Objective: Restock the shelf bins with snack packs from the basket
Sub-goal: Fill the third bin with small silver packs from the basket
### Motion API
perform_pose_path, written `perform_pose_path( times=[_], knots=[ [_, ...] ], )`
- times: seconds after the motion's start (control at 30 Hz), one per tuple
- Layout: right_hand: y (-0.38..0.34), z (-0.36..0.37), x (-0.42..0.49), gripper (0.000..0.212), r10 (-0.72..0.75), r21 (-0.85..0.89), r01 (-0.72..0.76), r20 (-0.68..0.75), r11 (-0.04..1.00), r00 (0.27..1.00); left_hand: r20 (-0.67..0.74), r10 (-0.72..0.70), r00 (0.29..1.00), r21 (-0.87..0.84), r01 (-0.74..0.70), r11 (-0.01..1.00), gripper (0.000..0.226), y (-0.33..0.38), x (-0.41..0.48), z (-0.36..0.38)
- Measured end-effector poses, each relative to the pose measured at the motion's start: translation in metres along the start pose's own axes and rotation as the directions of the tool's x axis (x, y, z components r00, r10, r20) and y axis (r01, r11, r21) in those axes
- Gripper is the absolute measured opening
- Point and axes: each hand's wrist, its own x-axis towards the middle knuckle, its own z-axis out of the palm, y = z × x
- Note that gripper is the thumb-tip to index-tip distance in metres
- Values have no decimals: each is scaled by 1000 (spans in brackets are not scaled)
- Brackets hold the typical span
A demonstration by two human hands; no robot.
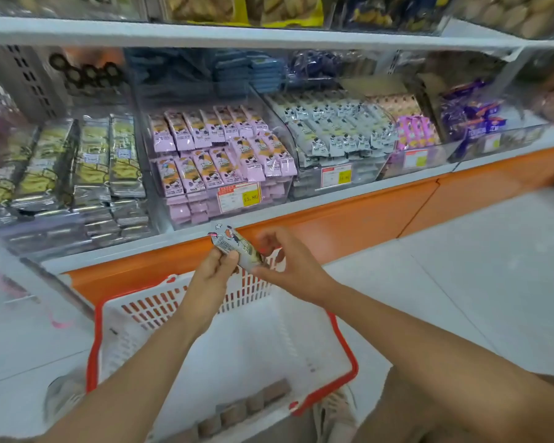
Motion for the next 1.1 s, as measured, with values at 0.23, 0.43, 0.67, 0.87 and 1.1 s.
perform_pose_path(
  times=[0.23,0.43,0.67,0.87,1.1],
  knots=[
    [-14,-63,2,27,-45,-18,44,-96,999,994,65,162,985,97,-168,981,25,59,16,44],
    [-24,-144,33,23,-111,-111,75,-367,991,924,38,563,826,652,-447,612,41,100,64,43],
    [5,-225,96,17,-40,-351,-207,-583,913,811,227,458,859,842,-410,351,56,117,120,52],
    [33,-268,150,24,-27,-463,-349,-632,815,774,295,396,869,868,-418,270,62,126,162,75],
    [71,-282,205,28,22,-508,-414,-612,755,790,266,429,863,899,-383,213,78,114,179,80]
  ],
)
